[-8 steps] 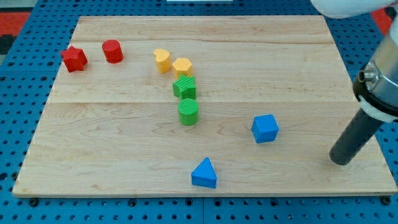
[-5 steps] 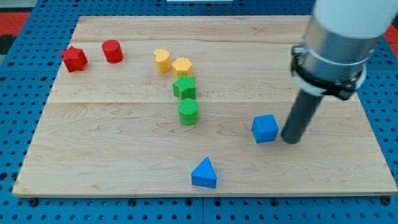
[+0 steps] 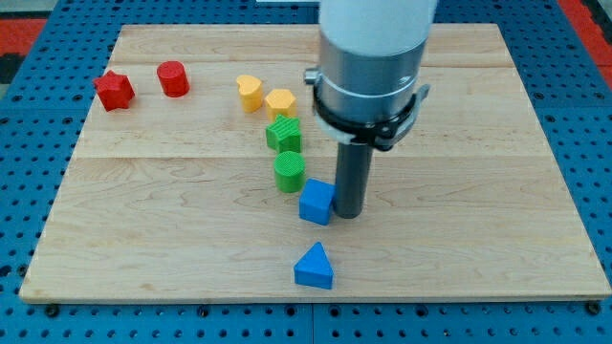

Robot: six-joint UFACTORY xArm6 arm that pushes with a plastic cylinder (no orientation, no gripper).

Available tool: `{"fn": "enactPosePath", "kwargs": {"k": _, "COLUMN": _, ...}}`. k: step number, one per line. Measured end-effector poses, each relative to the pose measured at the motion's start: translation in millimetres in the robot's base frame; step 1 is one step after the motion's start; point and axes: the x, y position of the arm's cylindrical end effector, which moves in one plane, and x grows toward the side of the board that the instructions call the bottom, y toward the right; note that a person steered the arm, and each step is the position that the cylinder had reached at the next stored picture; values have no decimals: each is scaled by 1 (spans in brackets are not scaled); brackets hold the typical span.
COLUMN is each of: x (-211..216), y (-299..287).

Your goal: Place the blue cube vertically below the green circle

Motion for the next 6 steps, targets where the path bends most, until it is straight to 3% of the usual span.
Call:
{"fn": "enactPosePath", "kwargs": {"k": 1, "x": 7, "y": -3}}
{"fn": "enactPosePath", "kwargs": {"k": 3, "x": -27, "y": -2}}
{"fn": "enactPosePath", "kwargs": {"k": 6, "x": 10, "y": -15}}
